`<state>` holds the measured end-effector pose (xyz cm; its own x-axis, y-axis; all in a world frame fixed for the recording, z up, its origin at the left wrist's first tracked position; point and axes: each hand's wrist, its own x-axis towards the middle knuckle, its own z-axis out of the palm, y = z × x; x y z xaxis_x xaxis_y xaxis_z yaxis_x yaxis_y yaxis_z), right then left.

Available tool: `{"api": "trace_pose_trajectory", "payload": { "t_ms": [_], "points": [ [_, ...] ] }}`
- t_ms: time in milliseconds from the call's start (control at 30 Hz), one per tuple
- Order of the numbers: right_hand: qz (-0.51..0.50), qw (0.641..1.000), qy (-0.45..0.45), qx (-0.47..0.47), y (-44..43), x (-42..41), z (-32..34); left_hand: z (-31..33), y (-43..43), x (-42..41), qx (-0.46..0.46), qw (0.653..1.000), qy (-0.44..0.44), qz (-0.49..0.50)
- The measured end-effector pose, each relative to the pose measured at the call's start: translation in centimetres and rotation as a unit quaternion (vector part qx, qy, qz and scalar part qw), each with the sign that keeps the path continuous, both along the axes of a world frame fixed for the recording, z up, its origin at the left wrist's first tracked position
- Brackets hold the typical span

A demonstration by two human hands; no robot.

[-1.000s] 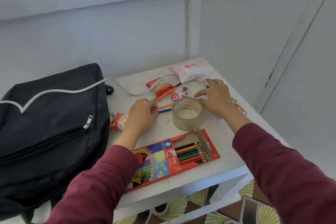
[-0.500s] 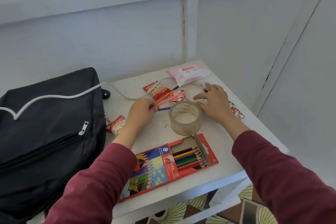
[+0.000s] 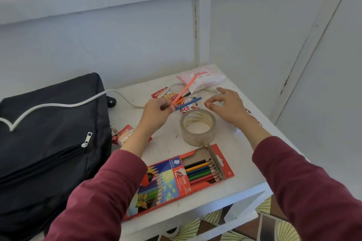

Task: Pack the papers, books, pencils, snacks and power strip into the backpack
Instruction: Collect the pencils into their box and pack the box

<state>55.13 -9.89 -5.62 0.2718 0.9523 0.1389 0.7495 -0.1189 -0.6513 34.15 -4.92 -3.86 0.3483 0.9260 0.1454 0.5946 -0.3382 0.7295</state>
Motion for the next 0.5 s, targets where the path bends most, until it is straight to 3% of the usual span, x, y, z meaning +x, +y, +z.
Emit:
{"api": "trace_pose_trajectory", "payload": {
  "t_ms": [167, 500],
  "points": [
    [0.020, 0.973, 0.222, 0.053, -0.7, -0.9, 1.1, 0.7, -0.6, 0.9, -0.008, 0.999, -0.025, -0.032],
    [-0.073, 0.901, 0.405, 0.135, -3.1, -1.2, 3.3, 1.8, -2.7, 1.0, 0.014, 0.991, -0.134, -0.013]
  ]
}}
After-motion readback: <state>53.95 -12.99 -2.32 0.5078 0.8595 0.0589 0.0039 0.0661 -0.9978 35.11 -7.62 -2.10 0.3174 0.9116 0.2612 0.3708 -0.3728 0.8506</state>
